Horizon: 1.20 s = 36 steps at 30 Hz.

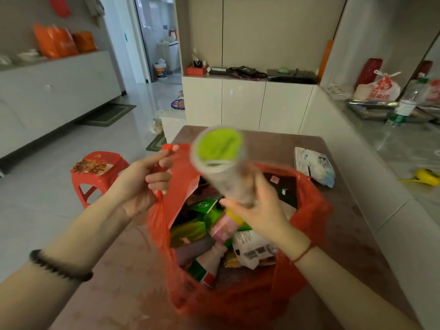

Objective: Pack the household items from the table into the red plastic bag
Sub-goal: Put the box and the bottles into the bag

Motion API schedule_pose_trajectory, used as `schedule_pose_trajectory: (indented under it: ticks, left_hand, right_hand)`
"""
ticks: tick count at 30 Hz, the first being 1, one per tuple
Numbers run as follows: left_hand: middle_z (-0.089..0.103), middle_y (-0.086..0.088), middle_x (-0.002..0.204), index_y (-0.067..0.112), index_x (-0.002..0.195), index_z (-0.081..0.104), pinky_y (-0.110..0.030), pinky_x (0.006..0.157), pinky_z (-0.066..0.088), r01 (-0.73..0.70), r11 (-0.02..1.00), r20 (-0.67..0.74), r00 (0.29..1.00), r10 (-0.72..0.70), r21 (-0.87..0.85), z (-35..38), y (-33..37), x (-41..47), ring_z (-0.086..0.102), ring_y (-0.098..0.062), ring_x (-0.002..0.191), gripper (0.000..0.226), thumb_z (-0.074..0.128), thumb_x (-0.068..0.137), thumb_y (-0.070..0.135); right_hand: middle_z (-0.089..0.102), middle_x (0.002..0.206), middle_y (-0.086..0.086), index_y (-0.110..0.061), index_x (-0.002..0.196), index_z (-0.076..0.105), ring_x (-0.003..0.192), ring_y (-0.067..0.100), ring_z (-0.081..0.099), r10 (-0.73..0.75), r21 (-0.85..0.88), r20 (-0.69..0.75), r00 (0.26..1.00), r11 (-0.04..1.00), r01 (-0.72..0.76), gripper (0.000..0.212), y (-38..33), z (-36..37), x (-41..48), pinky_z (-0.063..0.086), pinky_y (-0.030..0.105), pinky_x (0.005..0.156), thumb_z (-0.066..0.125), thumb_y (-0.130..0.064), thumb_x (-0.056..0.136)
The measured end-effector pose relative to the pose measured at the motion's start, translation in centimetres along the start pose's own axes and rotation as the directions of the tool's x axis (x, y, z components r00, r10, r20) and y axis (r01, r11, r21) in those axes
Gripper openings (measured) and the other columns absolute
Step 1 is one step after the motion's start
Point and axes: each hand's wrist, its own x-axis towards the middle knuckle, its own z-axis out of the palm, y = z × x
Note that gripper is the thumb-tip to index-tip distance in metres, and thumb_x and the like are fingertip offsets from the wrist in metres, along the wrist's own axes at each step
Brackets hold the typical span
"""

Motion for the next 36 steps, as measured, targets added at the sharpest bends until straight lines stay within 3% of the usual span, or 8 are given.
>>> schedule_pose_trajectory:
  ticks: [7, 11, 20, 23, 25, 27, 32, 36]
  left_hand:
    - [0.042, 0.008, 0.044, 0.007, 0.074, 0.066, -0.014, 0.022, 0.023, -0.165, 0.976, -0.302, 0.932, 0.202, 0.145, 0.5, 5.5, -1.1, 0.01, -0.002, 0.038, 0.06, 0.092, 0.019, 0.008]
    - [0.044, 0.009, 0.044, 0.007, 0.072, 0.067, -0.013, 0.024, 0.022, -0.173, 0.971, -0.226, 0.952, 0.208, 0.168, 2.0, 6.5, -1.4, 0.01, -0.002, 0.038, 0.054, 0.089, 0.023, 0.006]
    - [0.045, 0.01, 0.042, 0.007, 0.091, 0.058, -0.013, 0.028, 0.028, -0.298, 0.942, -0.356, 0.873, 0.334, 0.155, 3.4, 7.7, 3.1, 0.028, -0.006, 0.024, 0.035, 0.06, 0.059, -0.005]
    - [0.046, 0.011, 0.042, 0.007, 0.09, 0.059, -0.014, 0.03, 0.03, -0.308, 0.942, -0.409, 0.849, 0.334, 0.131, 2.3, 8.6, 3.2, 0.029, -0.006, 0.024, 0.017, 0.048, 0.078, 0.0]
    - [0.047, 0.009, 0.044, 0.004, 0.087, 0.063, -0.012, 0.029, 0.029, -0.326, 0.942, -0.361, 0.871, 0.334, 0.085, 1.9, 8.8, 3.0, 0.03, -0.005, 0.025, 0.038, 0.069, 0.051, -0.009]
    - [0.048, 0.008, 0.046, 0.002, 0.087, 0.066, -0.011, 0.029, 0.028, -0.332, 0.942, -0.294, 0.897, 0.331, 0.05, 1.5, 8.9, 2.8, 0.031, -0.005, 0.026, 0.071, 0.081, 0.018, -0.01]
    - [0.047, 0.008, 0.047, 0.003, 0.086, 0.065, -0.01, 0.028, 0.027, -0.302, 0.95, -0.281, 0.907, 0.314, 0.084, 1.9, 9.2, 2.7, 0.03, -0.005, 0.026, 0.073, 0.081, 0.015, -0.009]
    - [0.044, 0.008, 0.041, 0.008, 0.091, 0.058, -0.013, 0.029, 0.031, -0.22, 0.943, -0.393, 0.867, 0.307, 0.25, 3.8, 8.9, 3.7, 0.029, -0.006, 0.024, 0.016, 0.046, 0.084, 0.0]
  right_hand:
    - [0.047, 0.129, 0.005, -0.02, 0.144, 0.024, 0.118, 0.027, 0.046, 0.108, -0.733, 0.159, 0.981, 0.679, 0.044, 0.072, 2.5, 2.9, 1.6, 0.039, 0.042, 0.093, 0.059, -0.04, 0.084]
    - [0.065, 0.084, 0.002, -0.026, 0.116, 0.064, 0.071, 0.023, 0.064, 0.21, -0.923, 0.189, 0.959, 0.371, 0.101, 0.087, 5.7, 2.1, 0.0, 0.051, 0.036, 0.059, 0.088, -0.042, 0.034]
    - [0.04, 0.142, 0.014, -0.017, 0.144, 0.029, 0.134, 0.029, 0.033, 0.081, -0.658, 0.533, 0.842, 0.665, 0.352, 0.067, 3.3, 5.4, -0.1, 0.023, 0.045, 0.115, 0.028, 0.002, 0.08]
    - [0.05, 0.135, 0.014, -0.019, 0.125, 0.052, 0.127, 0.03, 0.043, -0.076, -0.711, 0.16, 0.984, 0.682, 0.168, 0.044, 3.9, 1.0, -1.2, 0.036, 0.059, 0.104, 0.051, -0.014, 0.082]
    - [0.042, 0.141, 0.02, -0.016, 0.133, 0.044, 0.132, 0.033, 0.033, 0.09, -0.762, -0.318, 0.944, 0.568, -0.311, 0.063, 5.2, -3.9, -2.4, 0.025, 0.057, 0.107, 0.066, -0.022, 0.074]
    - [0.033, 0.145, 0.026, -0.006, 0.14, 0.033, 0.135, 0.039, 0.029, 0.431, -0.641, -0.53, 0.731, 0.361, -0.677, 0.083, 6.4, -9.3, -4.2, 0.027, 0.053, 0.108, 0.074, -0.026, 0.071]
    - [0.067, 0.058, 0.011, 0.004, 0.082, 0.065, 0.054, 0.024, 0.066, 0.869, 0.023, -0.117, 0.481, 0.487, -0.873, 0.012, 7.4, -17.3, -7.0, 0.057, 0.035, 0.049, 0.062, -0.008, 0.086]
    - [0.068, 0.075, 0.006, -0.012, 0.096, 0.068, 0.081, 0.012, 0.066, 0.58, 0.53, 0.116, 0.806, 0.65, -0.544, 0.023, 1.4, -21.3, -0.7, 0.05, 0.033, 0.092, 0.067, -0.028, 0.08]
